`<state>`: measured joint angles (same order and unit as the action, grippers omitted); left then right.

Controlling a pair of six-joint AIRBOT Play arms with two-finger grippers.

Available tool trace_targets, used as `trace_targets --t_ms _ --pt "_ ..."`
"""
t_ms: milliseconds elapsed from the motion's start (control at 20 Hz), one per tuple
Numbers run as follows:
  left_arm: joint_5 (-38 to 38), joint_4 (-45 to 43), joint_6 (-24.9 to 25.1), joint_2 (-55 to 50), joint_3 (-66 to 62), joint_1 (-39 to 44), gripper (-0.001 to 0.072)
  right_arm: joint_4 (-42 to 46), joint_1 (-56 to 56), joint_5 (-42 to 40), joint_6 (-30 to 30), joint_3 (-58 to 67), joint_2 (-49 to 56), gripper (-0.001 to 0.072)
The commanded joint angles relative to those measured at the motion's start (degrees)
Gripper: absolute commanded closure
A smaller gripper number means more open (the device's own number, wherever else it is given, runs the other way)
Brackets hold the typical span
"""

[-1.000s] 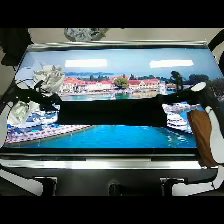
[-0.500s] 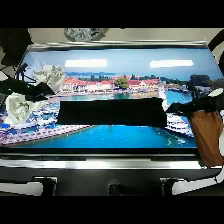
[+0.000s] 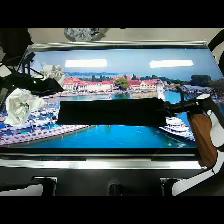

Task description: Fold the shirts.

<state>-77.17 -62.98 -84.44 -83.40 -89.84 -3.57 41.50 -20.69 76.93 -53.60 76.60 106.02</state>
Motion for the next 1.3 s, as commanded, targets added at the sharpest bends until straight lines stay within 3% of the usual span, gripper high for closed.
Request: trace_targets --t_ms 0,50,100,150,200,250,600,700,850,950,1100,1250 --pt "0.39 -0.02 0.04 0.07 -0.04 4.17 0.0113 -6.08 1.95 -0.31 2.38 0.04 0.48 0.0373" --pt "0.85 0.00 0.04 -0.39 -0.04 5.73 0.0115 -6.69 1.95 -0.02 2.14 0.04 0.26 0.0665" --pt "1.44 0.00 0.04 -1.03 -0.02 7.43 0.0151 -7.37 1.95 0.46 1.95 0.07 -0.39 0.0672" --pt "2.36 0.00 0.04 -1.95 0.09 9.55 0.0422 -7.69 1.97 0.98 2.60 0.09 -1.70 0.0673" --pt "4.15 0.09 0.04 -2.93 0.52 11.89 0.0626 -7.65 1.97 1.18 3.19 0.13 -3.58 0.0673" --pt "7.21 0.68 0.04 -4.24 1.42 14.82 0.0673 -7.37 1.97 1.29 3.41 0.13 -5.95 0.0673" --pt "18.95 11.30 -0.68 -18.03 2.43 32.85 0.0674 -2.69 1.95 5.64 -3.30 0.17 -27.80 0.0673" --pt "24.83 12.79 -3.74 -20.09 2.43 35.60 0.0674 1.81 1.95 6.80 -6.43 0.17 -33.79 0.0673" --pt "33.77 27.32 -5.62 -24.28 1.16 38.71 0.0674 5.29 1.95 10.49 -9.73 0.17 -39.50 0.0673" --pt "33.51 33.40 -3.52 -28.06 -1.88 41.11 0.0675 5.79 1.95 11.96 -10.60 0.17 -42.12 0.0673" --pt "30.49 33.75 -7.06 -33.31 -6.34 44.76 0.0676 5.75 1.95 10.97 -12.04 0.17 -45.05 0.0673" --pt "26.84 33.64 -6.84 -36.30 -8.76 46.36 0.0676 5.86 1.95 9.77 -12.07 0.17 -45.09 0.0673"
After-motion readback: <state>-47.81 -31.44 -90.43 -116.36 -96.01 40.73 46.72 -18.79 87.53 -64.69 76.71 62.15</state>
